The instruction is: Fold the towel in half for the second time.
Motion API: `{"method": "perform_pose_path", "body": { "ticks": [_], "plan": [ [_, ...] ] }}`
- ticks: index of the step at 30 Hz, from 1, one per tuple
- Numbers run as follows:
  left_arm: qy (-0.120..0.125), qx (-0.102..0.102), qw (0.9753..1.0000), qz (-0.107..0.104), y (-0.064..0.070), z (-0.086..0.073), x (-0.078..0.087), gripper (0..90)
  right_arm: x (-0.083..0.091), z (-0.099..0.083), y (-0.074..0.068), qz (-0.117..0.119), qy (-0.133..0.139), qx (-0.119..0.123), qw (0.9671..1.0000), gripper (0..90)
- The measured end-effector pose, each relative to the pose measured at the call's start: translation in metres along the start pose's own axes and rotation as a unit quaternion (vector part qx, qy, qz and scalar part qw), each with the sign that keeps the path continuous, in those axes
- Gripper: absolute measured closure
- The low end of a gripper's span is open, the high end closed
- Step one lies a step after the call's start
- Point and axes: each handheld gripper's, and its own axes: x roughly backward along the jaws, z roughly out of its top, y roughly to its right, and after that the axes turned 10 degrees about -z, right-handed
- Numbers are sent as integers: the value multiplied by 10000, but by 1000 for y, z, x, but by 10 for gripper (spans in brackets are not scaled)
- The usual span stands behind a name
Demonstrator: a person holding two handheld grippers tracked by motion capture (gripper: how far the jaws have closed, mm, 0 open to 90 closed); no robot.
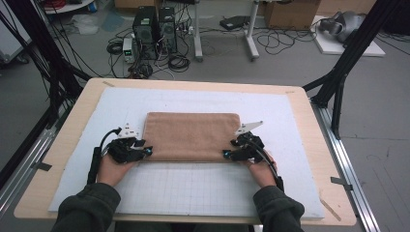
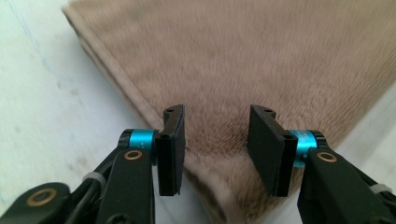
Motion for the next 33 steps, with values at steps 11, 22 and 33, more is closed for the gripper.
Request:
{"method": "perform_pose_path", "body": {
  "ticks": [11, 22, 33],
  "plan": [
    [168, 115, 9997, 143, -2, -7, -1, 462, 2, 0, -2, -101, 69, -56, 9999, 365],
    [327, 246, 9989, -212, 5, -5, 11, 257, 23, 11, -11, 0, 450, -147, 9989, 210],
    [528, 287, 9978, -295, 6, -9, 26, 161, 30, 7, -14, -4, 515, -169, 9985, 147]
  ]
}}
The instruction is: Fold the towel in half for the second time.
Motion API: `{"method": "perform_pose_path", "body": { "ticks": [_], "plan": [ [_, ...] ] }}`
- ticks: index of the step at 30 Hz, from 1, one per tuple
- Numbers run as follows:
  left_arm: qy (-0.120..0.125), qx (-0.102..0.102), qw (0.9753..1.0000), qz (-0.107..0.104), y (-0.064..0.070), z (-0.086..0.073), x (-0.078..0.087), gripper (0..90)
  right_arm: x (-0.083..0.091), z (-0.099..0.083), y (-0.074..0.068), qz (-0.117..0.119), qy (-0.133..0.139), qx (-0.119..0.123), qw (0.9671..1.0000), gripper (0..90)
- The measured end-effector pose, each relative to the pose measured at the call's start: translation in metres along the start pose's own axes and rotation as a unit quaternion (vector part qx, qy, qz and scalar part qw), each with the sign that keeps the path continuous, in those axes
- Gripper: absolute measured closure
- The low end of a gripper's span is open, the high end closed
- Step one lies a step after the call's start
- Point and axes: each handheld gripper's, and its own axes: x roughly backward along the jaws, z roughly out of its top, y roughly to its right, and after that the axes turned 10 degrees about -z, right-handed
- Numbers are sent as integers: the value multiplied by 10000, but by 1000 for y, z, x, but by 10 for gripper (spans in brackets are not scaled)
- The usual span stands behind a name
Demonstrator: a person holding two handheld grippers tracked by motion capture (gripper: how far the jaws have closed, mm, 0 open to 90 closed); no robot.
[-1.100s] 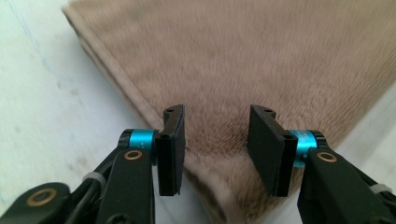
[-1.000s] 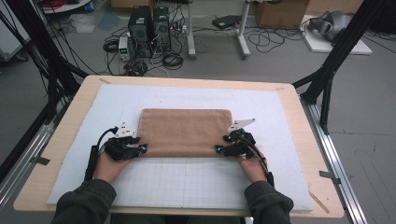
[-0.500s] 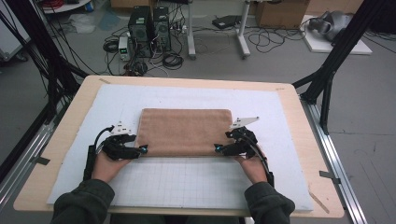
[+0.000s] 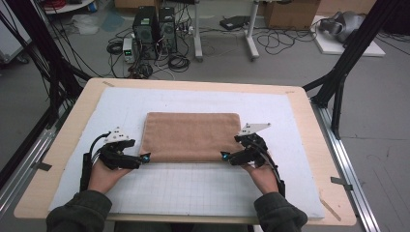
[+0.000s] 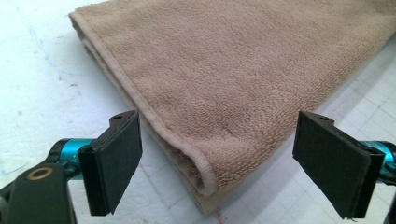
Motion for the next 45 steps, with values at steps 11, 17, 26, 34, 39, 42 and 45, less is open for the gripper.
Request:
{"method": "perform_pose_path", "body": {
  "ticks": [11, 17, 26, 34, 39, 42, 45],
  "plan": [
    [112, -19, 9999, 16, 2, -1, 9, 116, 7, -3, 1, -44, 59, -23, 10000, 128],
    [161, -45, 9999, 21, 4, -2, 14, 99, 12, -5, 0, -28, 151, -37, 9999, 122],
    [221, -23, 9998, 22, 5, -6, 21, 71, 21, -7, -1, -45, 214, 10, 9998, 121],
    [262, -4, 9997, 16, 5, -12, 28, 70, 29, -15, 0, -97, 203, 10, 9997, 122],
    [311, 0, 9995, 21, 7, -16, 32, 69, 36, -20, 0, -111, 227, -52, 9997, 122],
    [320, -12, 9995, 30, 8, -19, 34, 69, 38, -22, 1, -148, 233, -31, 9996, 122],
    [334, -39, 9994, 20, 11, -21, 37, 68, 42, -27, 2, -153, 253, -71, 9995, 122]
  ]
}}
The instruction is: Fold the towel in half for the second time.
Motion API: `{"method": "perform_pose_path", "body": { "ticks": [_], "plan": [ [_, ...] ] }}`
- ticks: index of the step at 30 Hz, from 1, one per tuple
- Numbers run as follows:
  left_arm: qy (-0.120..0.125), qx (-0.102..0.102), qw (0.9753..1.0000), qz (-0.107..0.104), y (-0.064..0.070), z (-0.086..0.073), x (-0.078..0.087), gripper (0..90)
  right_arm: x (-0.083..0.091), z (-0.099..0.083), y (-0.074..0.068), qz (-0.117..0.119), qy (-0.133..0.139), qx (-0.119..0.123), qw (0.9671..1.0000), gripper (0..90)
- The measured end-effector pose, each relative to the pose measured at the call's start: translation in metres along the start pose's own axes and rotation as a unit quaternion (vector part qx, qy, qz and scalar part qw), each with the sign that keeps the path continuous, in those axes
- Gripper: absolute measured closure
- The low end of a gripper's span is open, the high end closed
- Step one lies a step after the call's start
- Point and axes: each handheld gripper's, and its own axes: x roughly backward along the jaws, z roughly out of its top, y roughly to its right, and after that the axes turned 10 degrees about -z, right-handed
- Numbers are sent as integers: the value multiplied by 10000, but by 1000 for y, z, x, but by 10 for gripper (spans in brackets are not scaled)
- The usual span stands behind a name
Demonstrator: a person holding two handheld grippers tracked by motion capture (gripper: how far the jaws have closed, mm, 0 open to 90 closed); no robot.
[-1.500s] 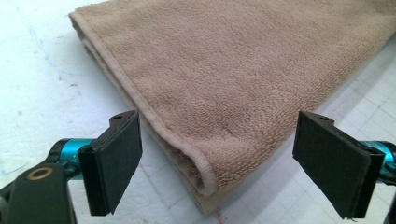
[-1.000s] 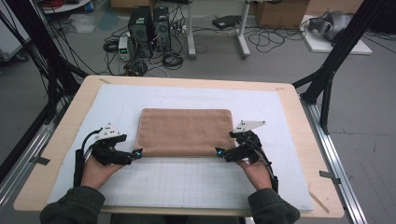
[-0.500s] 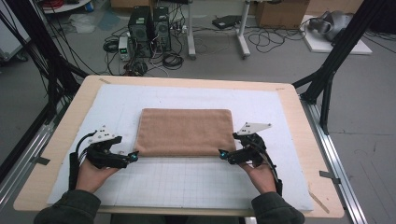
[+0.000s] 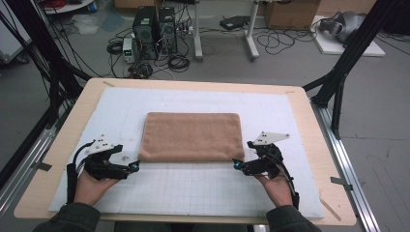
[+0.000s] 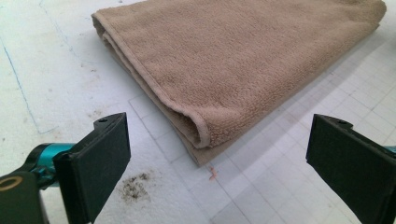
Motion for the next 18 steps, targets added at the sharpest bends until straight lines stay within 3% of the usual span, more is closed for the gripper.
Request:
{"method": "perform_pose_path", "body": {
  "ticks": [18],
  "plan": [
    [26, 1, 10000, -4, 8, -15, 11, 68, 26, -35, 2, -141, -13, -143, 9998, 121]
  ]
}}
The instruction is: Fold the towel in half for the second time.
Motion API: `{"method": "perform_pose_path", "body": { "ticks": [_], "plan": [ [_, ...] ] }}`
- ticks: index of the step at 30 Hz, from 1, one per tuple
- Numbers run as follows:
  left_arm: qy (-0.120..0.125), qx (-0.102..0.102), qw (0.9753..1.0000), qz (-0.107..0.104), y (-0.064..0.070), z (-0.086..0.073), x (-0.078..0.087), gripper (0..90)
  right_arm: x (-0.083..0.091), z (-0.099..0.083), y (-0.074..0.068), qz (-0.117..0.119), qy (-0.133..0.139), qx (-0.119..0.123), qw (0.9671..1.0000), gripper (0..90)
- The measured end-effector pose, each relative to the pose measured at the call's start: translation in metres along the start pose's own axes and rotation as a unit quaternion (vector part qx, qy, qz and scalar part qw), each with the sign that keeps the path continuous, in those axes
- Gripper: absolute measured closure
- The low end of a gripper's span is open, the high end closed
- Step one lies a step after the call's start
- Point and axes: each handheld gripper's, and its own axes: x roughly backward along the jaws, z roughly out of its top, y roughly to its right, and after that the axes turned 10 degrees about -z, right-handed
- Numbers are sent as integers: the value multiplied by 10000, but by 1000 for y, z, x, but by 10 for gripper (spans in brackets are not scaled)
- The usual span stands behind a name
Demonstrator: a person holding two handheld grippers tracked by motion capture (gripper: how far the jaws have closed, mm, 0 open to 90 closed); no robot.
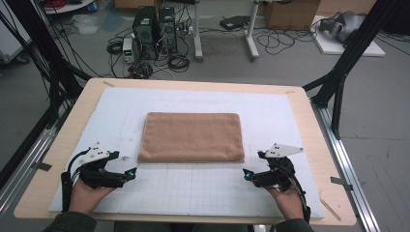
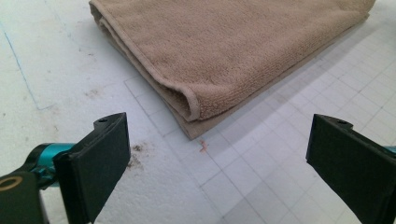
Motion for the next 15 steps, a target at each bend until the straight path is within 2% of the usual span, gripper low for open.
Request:
{"method": "perform_pose_path", "body": {
  "ticks": [7, 15],
  "plan": [
    [-11, -3, 10000, 27, 4, -7, 6, 68, 9, -11, 1, -42, 45, -82, 9999, 121],
    [6, -46, 10000, 75, 9, -13, 10, 69, 15, -15, -3, -28, 114, -96, 9999, 118]
  ]
}}
